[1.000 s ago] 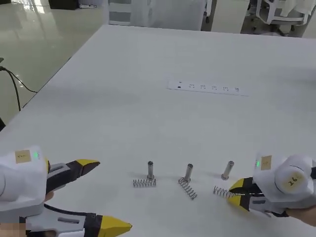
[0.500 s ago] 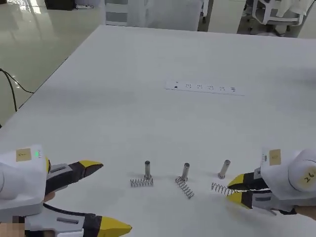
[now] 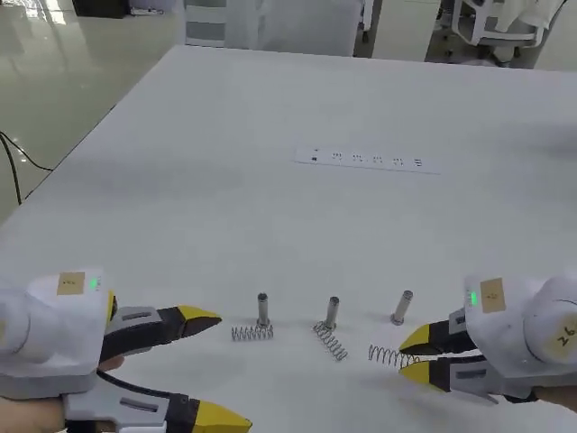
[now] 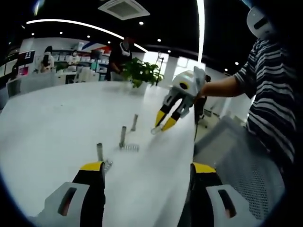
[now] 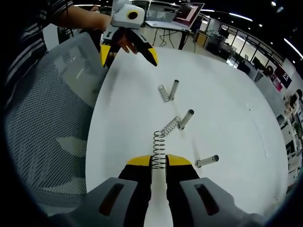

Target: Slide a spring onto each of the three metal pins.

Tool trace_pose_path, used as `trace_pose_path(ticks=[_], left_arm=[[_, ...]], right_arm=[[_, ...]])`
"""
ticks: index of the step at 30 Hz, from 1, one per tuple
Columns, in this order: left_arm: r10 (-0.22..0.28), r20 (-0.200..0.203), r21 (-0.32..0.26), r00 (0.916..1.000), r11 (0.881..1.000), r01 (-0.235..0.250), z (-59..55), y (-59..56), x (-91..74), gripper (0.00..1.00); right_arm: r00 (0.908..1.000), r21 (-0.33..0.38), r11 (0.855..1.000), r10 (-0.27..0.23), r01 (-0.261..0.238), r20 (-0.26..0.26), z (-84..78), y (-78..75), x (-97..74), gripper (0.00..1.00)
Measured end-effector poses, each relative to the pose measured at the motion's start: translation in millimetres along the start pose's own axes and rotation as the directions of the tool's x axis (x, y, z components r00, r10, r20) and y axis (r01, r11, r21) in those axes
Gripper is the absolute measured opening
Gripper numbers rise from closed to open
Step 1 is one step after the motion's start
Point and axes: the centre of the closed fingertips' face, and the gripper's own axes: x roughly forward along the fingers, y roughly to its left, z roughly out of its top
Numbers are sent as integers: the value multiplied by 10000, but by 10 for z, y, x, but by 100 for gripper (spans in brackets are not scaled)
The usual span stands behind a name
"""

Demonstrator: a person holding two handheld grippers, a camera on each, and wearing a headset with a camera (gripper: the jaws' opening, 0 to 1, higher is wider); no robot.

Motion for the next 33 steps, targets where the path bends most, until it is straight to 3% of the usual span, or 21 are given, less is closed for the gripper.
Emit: trace_pose_path(ticks=[5,9,19,29,33], left_arm=[[-447,114,212,9989,9988,444,82,-45,134,64],[-741,-181,425,9971,9963,748,70,-83,266,61],[-1375,-186,1032,9903,9849,1387,163,-199,556,47],[-1704,6,1339,9854,9765,1687,220,-274,748,34],[-1766,-172,1445,9841,9735,1773,179,-289,819,30]], right_arm=[[9998,-223,9996,173,-175,-75,46,68,-1,8],[9997,-369,9990,235,-237,-71,82,98,-3,8],[9990,-400,9985,378,-369,228,199,173,-2,8],[9978,-603,9969,524,-498,408,295,208,-1,8],[9966,-711,9957,625,-587,530,355,236,-11,8]])
